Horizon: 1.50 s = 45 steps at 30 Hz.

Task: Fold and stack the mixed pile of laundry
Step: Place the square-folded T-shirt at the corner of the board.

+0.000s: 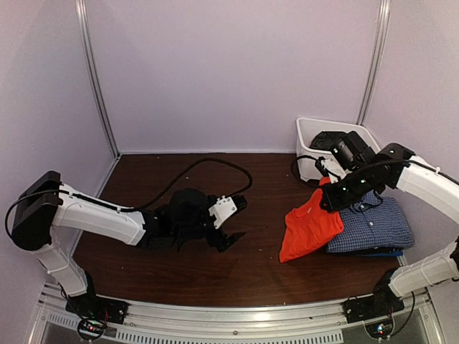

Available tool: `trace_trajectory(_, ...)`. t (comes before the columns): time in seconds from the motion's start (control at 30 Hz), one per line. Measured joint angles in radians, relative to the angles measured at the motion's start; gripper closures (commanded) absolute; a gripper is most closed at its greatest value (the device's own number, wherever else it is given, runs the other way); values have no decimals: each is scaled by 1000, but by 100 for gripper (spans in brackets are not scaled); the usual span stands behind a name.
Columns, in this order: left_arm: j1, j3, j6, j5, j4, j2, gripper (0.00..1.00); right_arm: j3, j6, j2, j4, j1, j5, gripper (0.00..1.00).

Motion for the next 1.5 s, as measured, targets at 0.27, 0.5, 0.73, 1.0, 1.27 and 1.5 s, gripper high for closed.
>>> trace_trajectory(0.27,9,5,2,19,9,14,2,136,-50,-7,-181,0,130,100)
trace_trajectory(0.5,15,5,-10,50,15,20,2,264,-69,-6,-276,0,169,100)
trace_trajectory(0.73,15,5,-13,65,15,20,2,394,-62,-4,-320,0,166,100)
trace_trajectory(1.0,16,5,-13,67,14,20,2,407,-51,-3,-371,-8,179,100)
trace_trajectory(1.27,20,5,-13,69,14,20,2,339,-74,-18,-373,-87,275,100)
trace_trajectory(1.5,21,-5,-13,70,14,18,2,304,-129,2,-350,-155,357,100)
